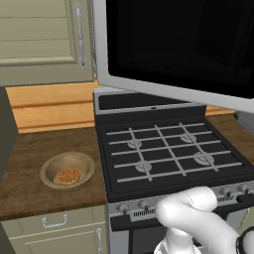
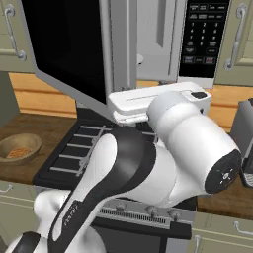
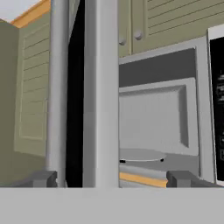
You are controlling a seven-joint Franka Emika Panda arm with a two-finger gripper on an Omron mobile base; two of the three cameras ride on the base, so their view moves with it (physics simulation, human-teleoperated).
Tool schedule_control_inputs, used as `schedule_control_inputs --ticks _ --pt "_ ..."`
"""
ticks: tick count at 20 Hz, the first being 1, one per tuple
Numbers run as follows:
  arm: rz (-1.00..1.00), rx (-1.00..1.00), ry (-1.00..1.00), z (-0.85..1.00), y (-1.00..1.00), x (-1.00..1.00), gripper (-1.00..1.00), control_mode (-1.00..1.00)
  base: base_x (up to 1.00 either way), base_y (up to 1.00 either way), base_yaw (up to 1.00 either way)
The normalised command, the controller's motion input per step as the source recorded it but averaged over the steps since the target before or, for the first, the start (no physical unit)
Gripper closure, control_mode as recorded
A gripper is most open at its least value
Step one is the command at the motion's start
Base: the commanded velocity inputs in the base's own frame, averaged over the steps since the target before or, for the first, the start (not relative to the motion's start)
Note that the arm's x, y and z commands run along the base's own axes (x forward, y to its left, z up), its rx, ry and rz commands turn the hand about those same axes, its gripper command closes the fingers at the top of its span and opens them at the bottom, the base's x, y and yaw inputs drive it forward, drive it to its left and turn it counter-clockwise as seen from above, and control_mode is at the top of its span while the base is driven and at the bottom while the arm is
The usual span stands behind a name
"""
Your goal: Open the microwave, place the bowl with waffle inside the microwave, then close the microwave door and turn it on.
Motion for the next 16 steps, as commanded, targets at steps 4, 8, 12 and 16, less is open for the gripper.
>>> schedule_control_inputs --ticks 4,8,12,16 --pt "0.43 0.02 0.00 -0.17 -0.23 0.58 -1.00 -1.00 0.00 0.00 0.00" --pt "0.29 0.00 0.00 -0.24 0.00 0.64 -1.00 -1.00 0.00 0.00 0.00" --pt "0.24 0.00 0.00 -0.28 0.03 0.65 -1.00 -1.00 0.00 0.00 0.00" --pt "0.18 0.00 -0.01 -0.24 0.09 0.38 -1.00 -1.00 0.00 0.00 0.00"
